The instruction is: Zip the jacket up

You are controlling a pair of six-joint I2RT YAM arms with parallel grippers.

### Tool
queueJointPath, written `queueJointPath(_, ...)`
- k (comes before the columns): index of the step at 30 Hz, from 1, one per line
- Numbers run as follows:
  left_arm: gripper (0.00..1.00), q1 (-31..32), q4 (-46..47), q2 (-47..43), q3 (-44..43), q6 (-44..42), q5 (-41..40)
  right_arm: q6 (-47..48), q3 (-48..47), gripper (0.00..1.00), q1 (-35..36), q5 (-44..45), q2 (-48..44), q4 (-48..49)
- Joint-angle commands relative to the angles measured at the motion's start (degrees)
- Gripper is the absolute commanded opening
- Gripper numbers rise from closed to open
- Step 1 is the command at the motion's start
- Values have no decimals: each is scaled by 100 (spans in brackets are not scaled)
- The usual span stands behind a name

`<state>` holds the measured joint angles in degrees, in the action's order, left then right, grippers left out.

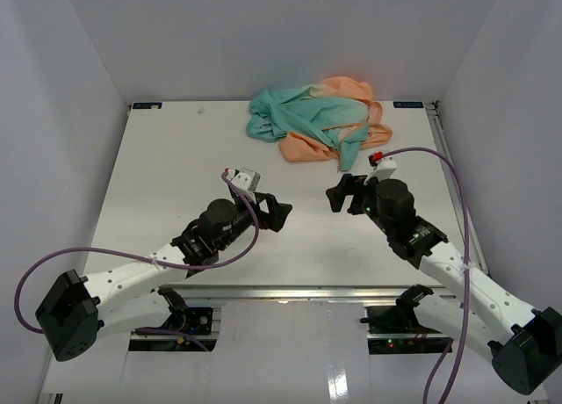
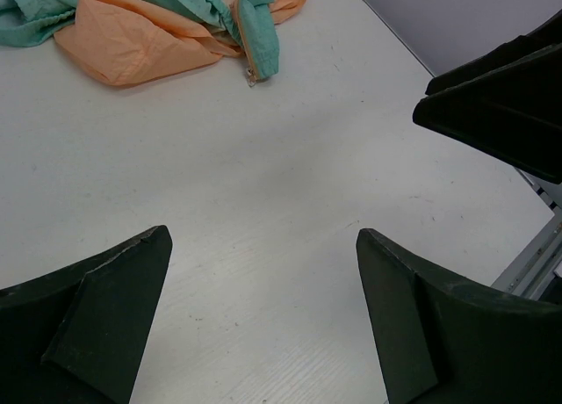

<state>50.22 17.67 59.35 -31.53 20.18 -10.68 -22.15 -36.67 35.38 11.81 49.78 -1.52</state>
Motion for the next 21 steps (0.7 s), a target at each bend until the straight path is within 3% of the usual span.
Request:
queueJointPath(1,97,-12,91,-29,15,-32,101,-56,-99,90,13,85,-13,169)
queueJointPath(6,97,-12,114,17,11,-15,134,-35,-163,90,4,582,96,284)
queueJointPath(11,97,-12,68,91,-11,-32,71,115,-877,90,-200,1476,1239,377)
queueJointPath(21,97,-9,43,193,-14,38,-161,116,-2664,98,-1426,1003,3704,398)
